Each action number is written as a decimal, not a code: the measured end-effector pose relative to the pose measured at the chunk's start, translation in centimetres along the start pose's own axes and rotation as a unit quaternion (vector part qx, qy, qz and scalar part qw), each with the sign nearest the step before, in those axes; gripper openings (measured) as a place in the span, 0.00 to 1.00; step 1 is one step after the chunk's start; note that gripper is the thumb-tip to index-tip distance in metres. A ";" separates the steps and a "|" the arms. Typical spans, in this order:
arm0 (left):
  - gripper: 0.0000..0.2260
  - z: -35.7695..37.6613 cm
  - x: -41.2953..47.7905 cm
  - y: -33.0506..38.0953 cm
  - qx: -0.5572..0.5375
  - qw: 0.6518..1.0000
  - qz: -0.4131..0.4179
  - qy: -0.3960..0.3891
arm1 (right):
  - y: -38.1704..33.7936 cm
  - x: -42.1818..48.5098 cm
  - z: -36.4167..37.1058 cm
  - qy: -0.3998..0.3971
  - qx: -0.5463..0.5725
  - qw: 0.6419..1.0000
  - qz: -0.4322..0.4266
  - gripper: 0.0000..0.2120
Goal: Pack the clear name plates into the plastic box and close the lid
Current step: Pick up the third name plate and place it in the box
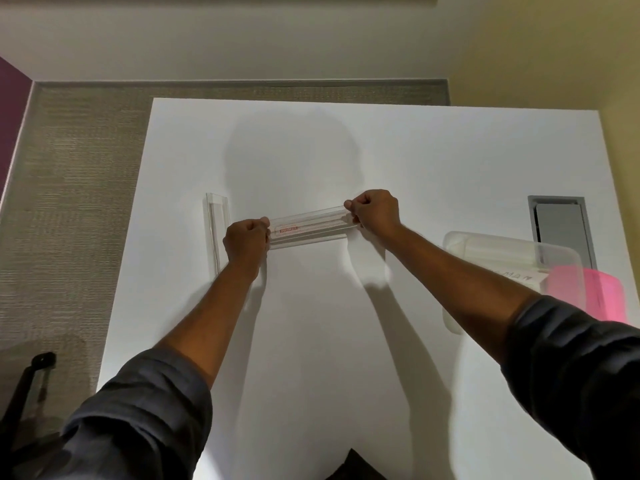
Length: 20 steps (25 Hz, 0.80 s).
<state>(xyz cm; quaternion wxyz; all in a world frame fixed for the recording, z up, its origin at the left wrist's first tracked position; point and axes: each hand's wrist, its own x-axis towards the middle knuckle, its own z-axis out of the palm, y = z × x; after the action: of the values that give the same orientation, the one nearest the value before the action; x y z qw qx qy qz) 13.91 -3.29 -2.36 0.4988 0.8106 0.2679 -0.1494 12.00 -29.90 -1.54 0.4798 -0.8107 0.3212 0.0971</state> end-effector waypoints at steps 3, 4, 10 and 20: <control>0.09 -0.4 0.0 0.7 -0.008 1.000 0.030 -0.001 | -0.9 0.1 -1.0 -0.005 -0.022 1.000 -0.016 0.15; 0.08 -0.5 -0.1 0.9 -0.008 0.999 0.040 -0.003 | -1.1 0.1 -1.4 -0.009 -0.012 1.000 -0.008 0.15; 0.11 -1.1 -1.0 1.2 -0.059 0.996 0.052 -0.045 | -2.0 -0.4 -3.7 -0.059 0.115 0.988 0.085 0.06; 0.15 -1.3 -3.5 0.8 -0.095 0.974 0.142 -0.149 | 0.8 -0.7 -7.0 -0.103 0.189 0.953 0.213 0.07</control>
<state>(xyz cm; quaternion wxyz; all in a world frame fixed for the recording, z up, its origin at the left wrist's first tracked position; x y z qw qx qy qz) 11.49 -3.42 0.54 0.6241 0.7577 0.0859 -0.1700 9.87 -35.72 1.83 0.6227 -0.6037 0.4477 0.2174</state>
